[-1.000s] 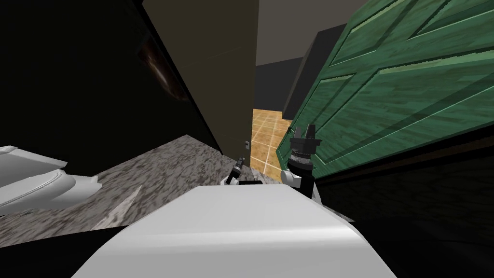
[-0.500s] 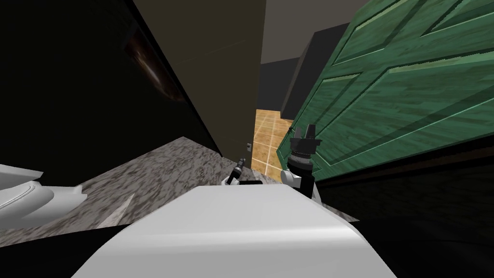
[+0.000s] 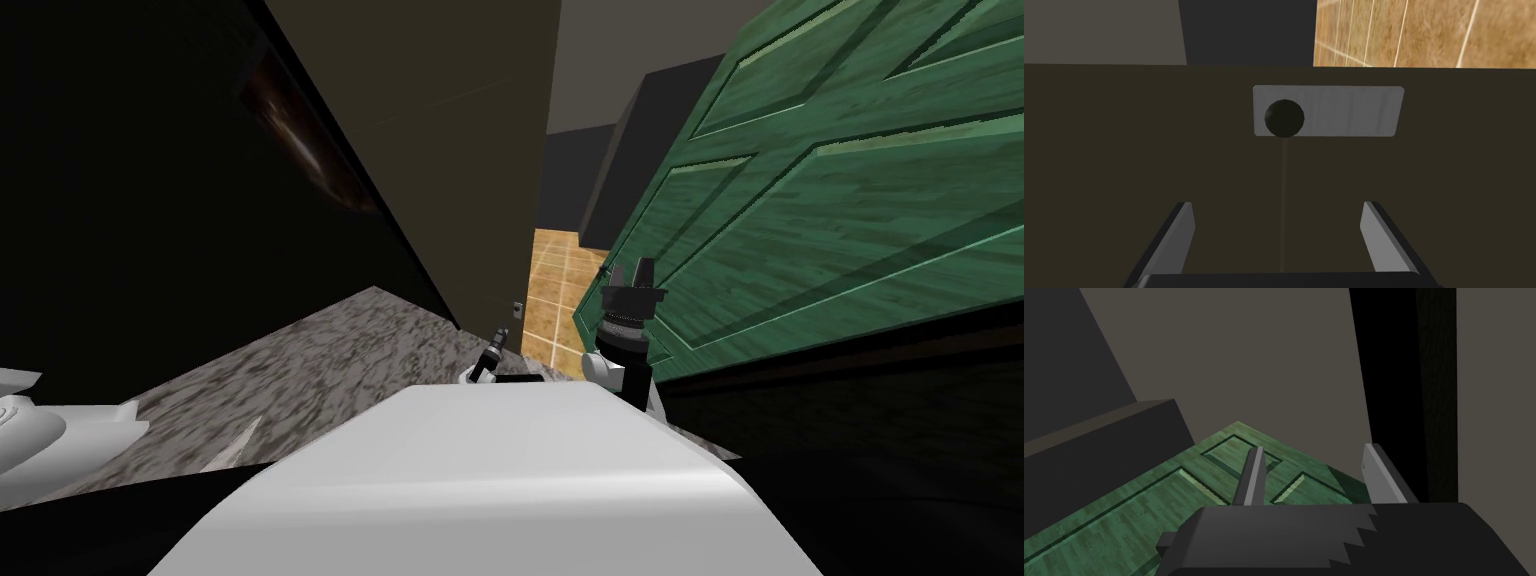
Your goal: Push the door open
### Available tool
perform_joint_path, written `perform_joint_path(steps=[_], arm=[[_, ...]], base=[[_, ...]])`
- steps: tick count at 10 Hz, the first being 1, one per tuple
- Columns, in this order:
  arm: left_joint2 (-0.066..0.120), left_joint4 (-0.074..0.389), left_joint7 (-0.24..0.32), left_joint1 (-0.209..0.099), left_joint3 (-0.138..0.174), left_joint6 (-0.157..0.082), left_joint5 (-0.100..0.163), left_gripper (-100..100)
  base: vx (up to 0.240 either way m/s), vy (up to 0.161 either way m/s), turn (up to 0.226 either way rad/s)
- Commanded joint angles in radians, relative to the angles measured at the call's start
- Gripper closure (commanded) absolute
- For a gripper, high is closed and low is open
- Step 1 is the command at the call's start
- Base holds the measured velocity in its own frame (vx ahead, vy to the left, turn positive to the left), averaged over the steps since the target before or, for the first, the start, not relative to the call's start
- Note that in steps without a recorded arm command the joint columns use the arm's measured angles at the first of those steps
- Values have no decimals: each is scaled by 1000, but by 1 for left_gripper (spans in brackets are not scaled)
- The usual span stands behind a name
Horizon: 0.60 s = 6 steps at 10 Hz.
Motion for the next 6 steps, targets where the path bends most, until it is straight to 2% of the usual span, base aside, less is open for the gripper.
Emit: perform_joint_path(steps=[1,4,6], arm=[[4,4,2,-3,4,-1,0,-100],[2,13,4,-6,14,-5,-2,-100],[-7,20,5,-8,21,-8,-2,-100]], base=[[154,-81,-21],[208,-95,-29],[196,-82,-28]])
